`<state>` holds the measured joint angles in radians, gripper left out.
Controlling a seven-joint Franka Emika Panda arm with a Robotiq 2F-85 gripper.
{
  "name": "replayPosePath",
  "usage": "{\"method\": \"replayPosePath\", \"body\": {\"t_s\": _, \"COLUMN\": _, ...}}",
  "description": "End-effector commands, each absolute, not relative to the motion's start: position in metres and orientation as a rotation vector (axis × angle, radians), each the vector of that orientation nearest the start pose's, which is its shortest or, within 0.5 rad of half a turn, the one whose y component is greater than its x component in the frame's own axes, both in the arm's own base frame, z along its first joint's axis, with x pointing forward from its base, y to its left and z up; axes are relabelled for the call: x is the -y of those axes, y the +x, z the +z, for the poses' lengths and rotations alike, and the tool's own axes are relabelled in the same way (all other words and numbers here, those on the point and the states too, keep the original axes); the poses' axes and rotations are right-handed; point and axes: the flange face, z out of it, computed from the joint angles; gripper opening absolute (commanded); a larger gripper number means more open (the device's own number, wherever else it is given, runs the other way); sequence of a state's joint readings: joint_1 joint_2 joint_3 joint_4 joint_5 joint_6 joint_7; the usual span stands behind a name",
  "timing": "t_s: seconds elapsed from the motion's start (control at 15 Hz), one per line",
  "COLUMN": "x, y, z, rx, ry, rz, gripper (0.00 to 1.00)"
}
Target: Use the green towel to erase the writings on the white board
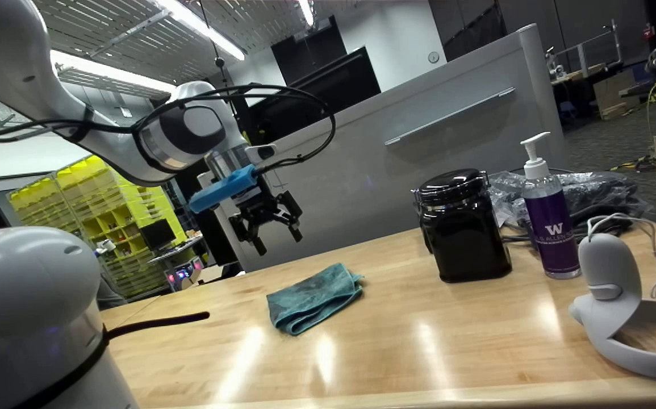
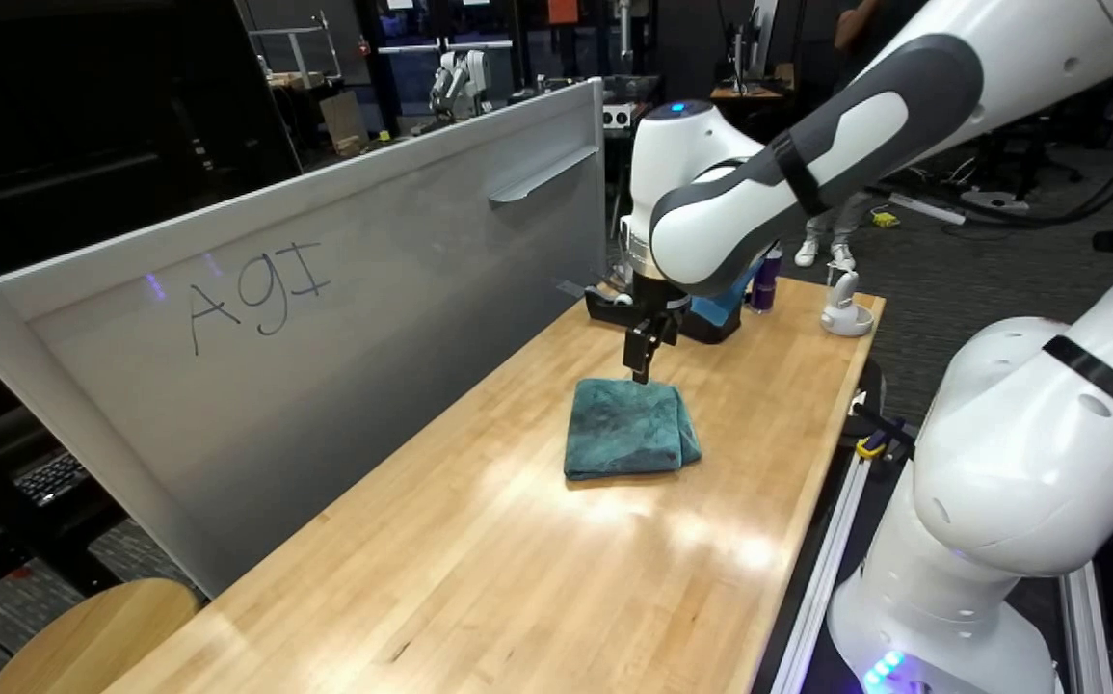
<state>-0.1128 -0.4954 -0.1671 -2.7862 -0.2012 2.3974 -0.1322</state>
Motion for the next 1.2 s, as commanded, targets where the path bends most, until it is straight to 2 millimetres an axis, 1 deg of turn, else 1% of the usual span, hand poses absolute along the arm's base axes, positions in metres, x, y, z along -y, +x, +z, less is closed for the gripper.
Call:
{"method": "replayPosePath", "body": {"t_s": 0.0, "x": 0.107, "y": 0.360, "z": 0.331, "rx": -0.050, "ry": -3.205, "rz": -0.144, "gripper": 1.00}}
{"method": "replayPosePath", "body": {"t_s": 0.33, "x": 0.114, "y": 0.368, "z": 0.281, "rx": -0.105, "ry": -3.207, "rz": -0.099, "gripper": 1.00}}
{"method": "replayPosePath", "body": {"t_s": 0.6, "x": 0.114, "y": 0.370, "z": 0.243, "rx": -0.115, "ry": -3.207, "rz": -0.073, "gripper": 1.00}}
{"method": "replayPosePath", "body": {"t_s": 0.87, "x": 0.110, "y": 0.370, "z": 0.214, "rx": -0.150, "ry": -3.212, "rz": -0.063, "gripper": 1.00}}
{"method": "replayPosePath", "body": {"t_s": 0.93, "x": 0.109, "y": 0.370, "z": 0.208, "rx": -0.159, "ry": -3.214, "rz": -0.062, "gripper": 0.75}}
{"method": "replayPosePath", "body": {"t_s": 1.0, "x": 0.108, "y": 0.370, "z": 0.203, "rx": -0.168, "ry": -3.212, "rz": -0.058, "gripper": 0.99}}
{"method": "replayPosePath", "body": {"t_s": 1.07, "x": 0.107, "y": 0.371, "z": 0.199, "rx": -0.183, "ry": -3.213, "rz": -0.067, "gripper": 0.95}}
{"method": "replayPosePath", "body": {"t_s": 1.13, "x": 0.107, "y": 0.373, "z": 0.200, "rx": -0.192, "ry": -3.211, "rz": -0.082, "gripper": 0.71}}
